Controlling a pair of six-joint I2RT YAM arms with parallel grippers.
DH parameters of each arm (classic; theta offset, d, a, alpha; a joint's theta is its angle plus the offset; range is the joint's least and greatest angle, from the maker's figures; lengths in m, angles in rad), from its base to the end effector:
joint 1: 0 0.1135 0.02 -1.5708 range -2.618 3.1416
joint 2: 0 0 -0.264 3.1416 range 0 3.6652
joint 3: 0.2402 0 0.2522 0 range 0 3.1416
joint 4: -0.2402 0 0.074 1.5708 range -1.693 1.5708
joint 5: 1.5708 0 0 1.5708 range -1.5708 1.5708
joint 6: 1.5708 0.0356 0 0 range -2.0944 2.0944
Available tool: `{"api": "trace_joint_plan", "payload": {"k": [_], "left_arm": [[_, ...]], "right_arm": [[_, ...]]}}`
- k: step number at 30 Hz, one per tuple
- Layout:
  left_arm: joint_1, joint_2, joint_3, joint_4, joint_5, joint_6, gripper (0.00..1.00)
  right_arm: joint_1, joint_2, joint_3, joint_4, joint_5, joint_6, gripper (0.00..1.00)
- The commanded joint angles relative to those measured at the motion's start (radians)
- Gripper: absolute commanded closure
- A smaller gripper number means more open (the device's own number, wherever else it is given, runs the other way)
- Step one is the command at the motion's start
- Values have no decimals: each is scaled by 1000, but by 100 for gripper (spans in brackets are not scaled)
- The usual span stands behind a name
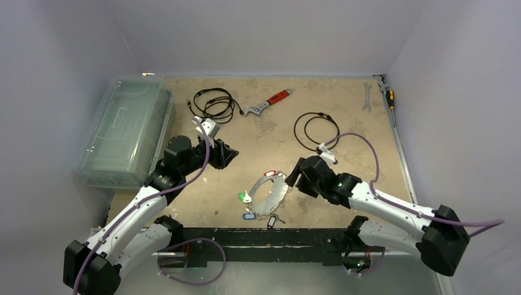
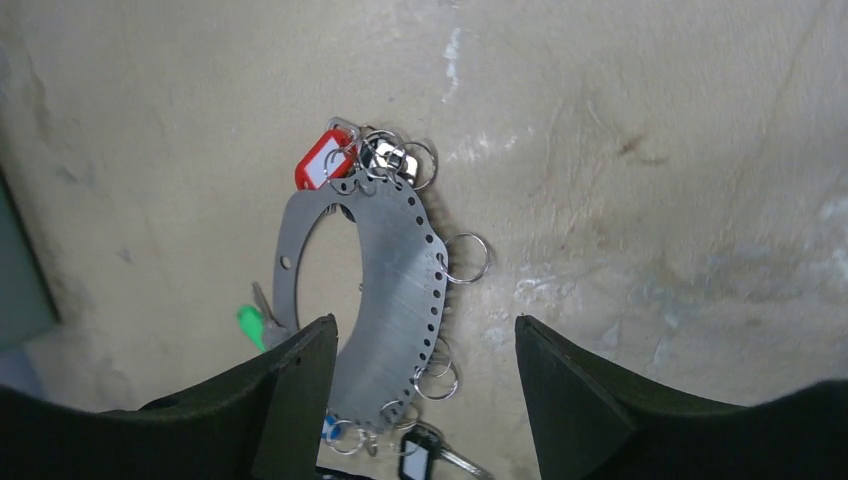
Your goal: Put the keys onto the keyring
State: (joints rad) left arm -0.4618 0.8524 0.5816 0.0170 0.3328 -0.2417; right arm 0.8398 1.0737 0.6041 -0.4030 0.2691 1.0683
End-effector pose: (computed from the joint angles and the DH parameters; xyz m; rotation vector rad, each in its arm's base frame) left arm 0.1761 -0.1006 0.2775 0.4467 1.8309 -0.7929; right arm 0.1468 0.1495 0.2052 0.4030 2.4432 0.5408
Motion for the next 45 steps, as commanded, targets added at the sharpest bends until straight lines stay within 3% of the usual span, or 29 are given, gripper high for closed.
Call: {"api": "trace_joint_plan", "payload": {"k": [1,7,16,31,45], "left_arm": [[-8,-16,35,34,20,5,58],[-15,-31,32,35,19,4,59],[-18,-40,29,31,12,4,59],[-26,-35,30,29,6,4,59],[-31,-33,30,26,1,7,59]], "right_arm": [[4,-111,-105,-22,12,427,33],[4,-149,-184,56,-38,660,35],[3,-164,-327,257,-60,876,53],[-2,-37,-399,436,-21,949,61],[-19,-1,-412,423,50,970,68]]}}
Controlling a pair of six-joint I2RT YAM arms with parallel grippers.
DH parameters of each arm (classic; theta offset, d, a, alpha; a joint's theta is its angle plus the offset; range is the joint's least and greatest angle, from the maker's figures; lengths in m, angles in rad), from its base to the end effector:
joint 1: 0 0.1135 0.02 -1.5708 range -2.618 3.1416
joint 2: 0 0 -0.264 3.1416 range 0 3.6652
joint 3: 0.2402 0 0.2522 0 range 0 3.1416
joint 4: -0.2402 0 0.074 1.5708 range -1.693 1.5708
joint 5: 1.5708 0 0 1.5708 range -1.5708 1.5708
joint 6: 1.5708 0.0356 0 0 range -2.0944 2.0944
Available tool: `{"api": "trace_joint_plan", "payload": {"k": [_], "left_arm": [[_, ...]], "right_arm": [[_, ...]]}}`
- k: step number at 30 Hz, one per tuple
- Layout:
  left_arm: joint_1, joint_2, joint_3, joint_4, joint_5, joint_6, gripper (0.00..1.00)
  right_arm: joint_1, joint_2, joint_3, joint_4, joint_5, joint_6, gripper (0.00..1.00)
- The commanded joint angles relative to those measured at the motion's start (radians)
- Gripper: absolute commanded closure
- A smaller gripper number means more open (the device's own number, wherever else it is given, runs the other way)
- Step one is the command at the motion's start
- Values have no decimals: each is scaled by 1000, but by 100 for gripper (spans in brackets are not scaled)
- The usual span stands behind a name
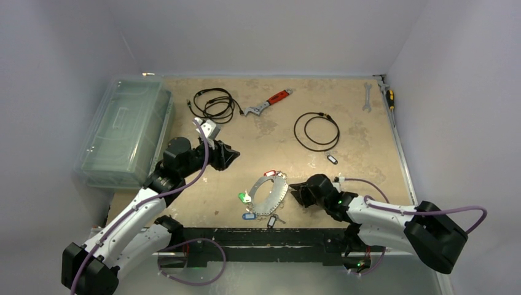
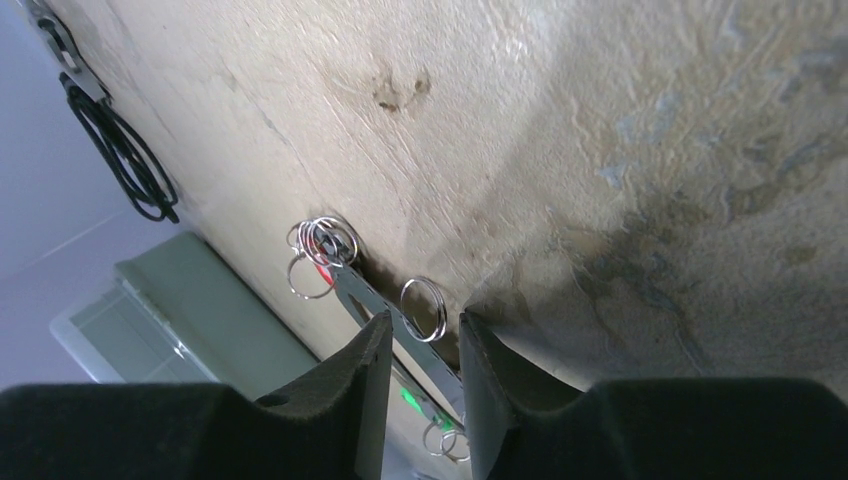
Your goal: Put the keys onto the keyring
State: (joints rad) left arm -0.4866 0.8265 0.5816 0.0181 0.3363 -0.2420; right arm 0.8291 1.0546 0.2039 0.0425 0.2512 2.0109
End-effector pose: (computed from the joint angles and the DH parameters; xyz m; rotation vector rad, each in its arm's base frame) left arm 0.1697 -0.1031 0.2823 0.4722 1.8002 -0.8153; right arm 0.1222 0.1203 0.1201 1.5673 2.0985 0.9872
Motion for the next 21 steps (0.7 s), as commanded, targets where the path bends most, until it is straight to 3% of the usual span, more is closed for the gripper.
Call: {"api": "trace_joint_plan", "payload": {"k": [1,11,21], "left_arm": [[-6,-7,30,24,-3,7,59],[-9,-3,31,23,-7,8,60],[-10,2,32,21,-9,8,60]], "right_arm": [[-9,25,-12,-17,66,27,68],[-12,75,-5,34,28,-4,70],[-13,87,-21,51,54,-3,80]]}}
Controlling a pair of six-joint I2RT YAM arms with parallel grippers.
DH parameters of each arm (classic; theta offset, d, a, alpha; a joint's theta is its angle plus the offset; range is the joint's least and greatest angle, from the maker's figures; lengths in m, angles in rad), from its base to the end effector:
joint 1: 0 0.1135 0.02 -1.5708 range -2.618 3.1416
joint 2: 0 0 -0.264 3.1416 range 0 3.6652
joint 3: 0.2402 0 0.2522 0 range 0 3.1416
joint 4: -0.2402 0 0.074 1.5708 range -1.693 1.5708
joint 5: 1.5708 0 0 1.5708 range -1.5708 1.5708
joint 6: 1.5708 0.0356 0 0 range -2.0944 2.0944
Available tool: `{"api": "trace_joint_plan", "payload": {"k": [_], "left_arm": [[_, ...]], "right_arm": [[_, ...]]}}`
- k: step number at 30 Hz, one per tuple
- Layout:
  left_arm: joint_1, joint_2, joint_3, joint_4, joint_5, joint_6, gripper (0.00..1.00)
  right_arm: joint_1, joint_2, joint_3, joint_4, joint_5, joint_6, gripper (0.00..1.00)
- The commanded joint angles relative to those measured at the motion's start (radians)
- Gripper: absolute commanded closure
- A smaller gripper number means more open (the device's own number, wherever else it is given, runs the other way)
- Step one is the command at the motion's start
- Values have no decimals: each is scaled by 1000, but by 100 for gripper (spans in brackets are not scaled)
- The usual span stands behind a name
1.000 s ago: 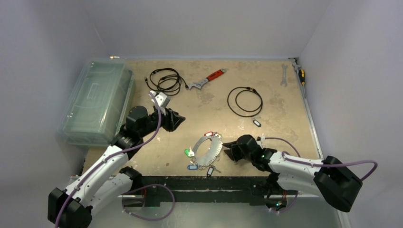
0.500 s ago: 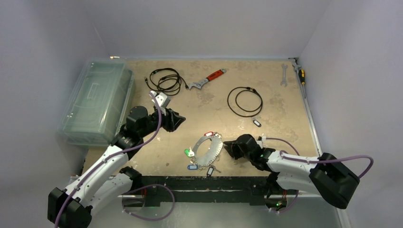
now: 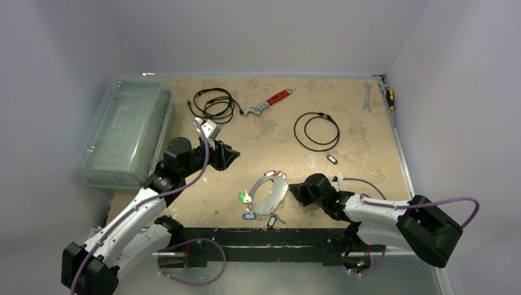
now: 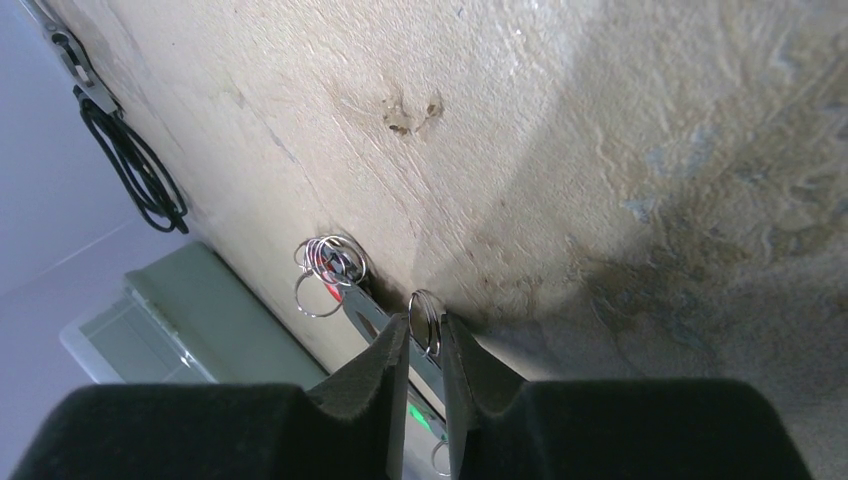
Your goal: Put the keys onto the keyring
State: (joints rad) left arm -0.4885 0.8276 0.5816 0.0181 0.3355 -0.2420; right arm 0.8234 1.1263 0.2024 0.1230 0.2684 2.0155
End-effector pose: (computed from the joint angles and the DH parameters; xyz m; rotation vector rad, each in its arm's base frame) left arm 0.1697 -0.1035 0.2821 0.4734 1.8012 -0.8158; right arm 0.1275 0.1237 0.1148 1.5756 2.0696 0.9874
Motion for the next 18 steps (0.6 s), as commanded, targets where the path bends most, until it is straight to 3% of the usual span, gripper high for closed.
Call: {"api": "trace_joint_plan", "payload": {"k": [1,9,18], "left_arm": [[-9,1,32,20,-8,7,60],[-10,2,32,19,-9,8,60],[-12,2,34,17,-10,9,61]], "right_arm": [[-7,18,-21,-27,39,-8,81],[-12,4,-26,-24,47,-14,100],[-12,-127,7,-113,132,-119,100]]}}
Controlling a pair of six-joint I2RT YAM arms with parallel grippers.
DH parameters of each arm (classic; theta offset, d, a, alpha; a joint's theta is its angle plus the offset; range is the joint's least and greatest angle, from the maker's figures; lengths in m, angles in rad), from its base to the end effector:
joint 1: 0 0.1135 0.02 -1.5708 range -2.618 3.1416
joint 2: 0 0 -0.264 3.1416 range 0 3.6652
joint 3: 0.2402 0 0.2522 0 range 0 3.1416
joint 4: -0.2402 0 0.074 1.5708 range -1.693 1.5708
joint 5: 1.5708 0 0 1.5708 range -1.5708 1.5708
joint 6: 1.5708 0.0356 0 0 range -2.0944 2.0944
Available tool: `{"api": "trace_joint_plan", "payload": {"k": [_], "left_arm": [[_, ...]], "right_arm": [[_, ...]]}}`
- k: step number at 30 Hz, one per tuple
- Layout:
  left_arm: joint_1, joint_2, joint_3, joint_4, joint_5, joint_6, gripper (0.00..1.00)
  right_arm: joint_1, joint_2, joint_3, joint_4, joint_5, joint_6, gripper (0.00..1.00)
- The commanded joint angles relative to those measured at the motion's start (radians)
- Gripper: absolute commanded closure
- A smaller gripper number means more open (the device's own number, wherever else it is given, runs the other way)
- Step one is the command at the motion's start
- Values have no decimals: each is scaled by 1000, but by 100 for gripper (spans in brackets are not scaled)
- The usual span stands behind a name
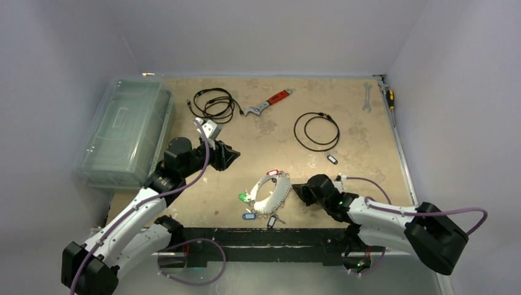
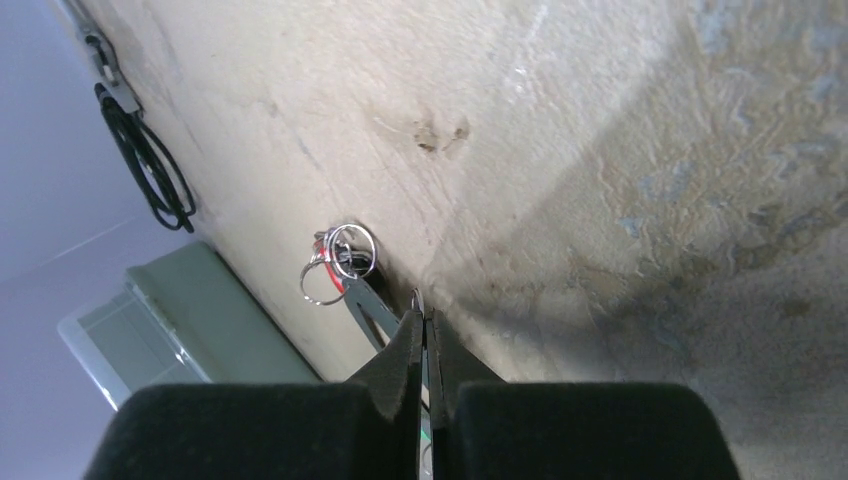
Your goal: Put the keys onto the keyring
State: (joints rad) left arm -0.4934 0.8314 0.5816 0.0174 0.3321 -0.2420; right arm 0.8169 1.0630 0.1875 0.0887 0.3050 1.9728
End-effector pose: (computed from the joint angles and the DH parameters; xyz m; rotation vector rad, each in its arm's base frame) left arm 0.1698 -0.1045 0.2813 0.4755 1.8057 -0.8158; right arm 0.1247 0.1172 0.1181 1.5273 2.0453 0.9683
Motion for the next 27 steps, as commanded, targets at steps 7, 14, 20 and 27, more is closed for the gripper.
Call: {"api": "trace_joint_plan", "payload": {"k": [7,14,20,27], "left_arm": [[-7,-5,35,16,-6,12,62],[-7,-11,36,15,-8,13,62],[-6,-12,36,15,-8,14,62],[-7,-14,37,13,-7,18,62]], "right_arm": [[-5,-161,96,-175,162,-262,100],[-5,-181,164,-149,156,-482,100],[-5,-229,242,-125,148,-707,100],[-5,-253,319,24,34,-1044,100]]}}
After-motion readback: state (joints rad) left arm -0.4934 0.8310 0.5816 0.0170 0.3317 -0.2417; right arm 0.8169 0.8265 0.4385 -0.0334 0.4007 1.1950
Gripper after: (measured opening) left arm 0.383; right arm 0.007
